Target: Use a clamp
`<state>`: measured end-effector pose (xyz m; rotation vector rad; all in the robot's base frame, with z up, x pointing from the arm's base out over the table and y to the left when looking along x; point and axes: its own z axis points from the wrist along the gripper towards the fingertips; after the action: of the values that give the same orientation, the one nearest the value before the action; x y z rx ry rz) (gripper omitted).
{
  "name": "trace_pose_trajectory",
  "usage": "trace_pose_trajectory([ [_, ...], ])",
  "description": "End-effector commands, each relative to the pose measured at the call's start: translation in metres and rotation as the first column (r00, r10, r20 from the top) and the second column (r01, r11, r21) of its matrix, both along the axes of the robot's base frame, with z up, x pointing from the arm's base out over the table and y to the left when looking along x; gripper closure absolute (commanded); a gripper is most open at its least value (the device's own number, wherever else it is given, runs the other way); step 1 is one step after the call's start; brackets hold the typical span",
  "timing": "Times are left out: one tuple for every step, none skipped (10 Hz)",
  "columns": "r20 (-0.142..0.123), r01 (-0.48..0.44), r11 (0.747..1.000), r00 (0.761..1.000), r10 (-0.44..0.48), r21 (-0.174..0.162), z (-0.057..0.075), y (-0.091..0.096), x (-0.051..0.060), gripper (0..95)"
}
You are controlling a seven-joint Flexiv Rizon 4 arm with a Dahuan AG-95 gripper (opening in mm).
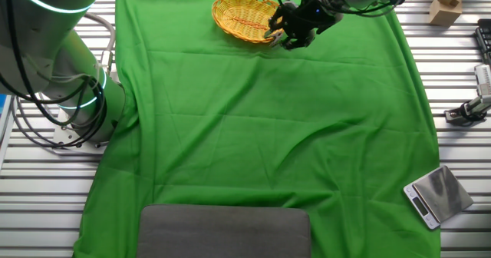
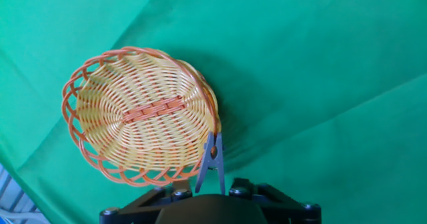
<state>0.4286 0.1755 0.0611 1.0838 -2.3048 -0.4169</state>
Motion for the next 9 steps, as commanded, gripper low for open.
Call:
trace_pose_trajectory([
  [0.000, -0.005, 1.000, 1.000, 0.005, 0.000, 0.000, 0.000, 0.001, 19.0],
  [0.008, -0.011, 1.000, 1.000, 0.011, 0.006, 0.000, 0.000, 0.001, 19.0],
  [0.015, -0.013, 1.000, 1.000, 0.013, 0.008, 0.001, -0.001, 0.000, 19.0],
  [0.020, -0.012, 1.000, 1.000, 0.012, 0.008, 0.002, -0.003, -0.001, 19.0],
  [0.029, -0.016, 1.000, 0.999, 0.016, 0.004, 0.005, -0.007, -0.001, 19.0],
  [0.035, -0.023, 1.000, 0.999, 0.023, 0.006, 0.008, -0.014, 0.001, 19.0],
  [0.041, -0.030, 0.999, 0.999, 0.030, 0.012, 0.010, -0.021, 0.005, 19.0],
  [0.052, -0.041, 0.999, 0.998, 0.040, 0.018, 0.010, -0.029, 0.010, 19.0],
  [0.063, -0.057, 0.998, 0.996, 0.056, 0.029, 0.009, -0.038, 0.016, 38.0],
])
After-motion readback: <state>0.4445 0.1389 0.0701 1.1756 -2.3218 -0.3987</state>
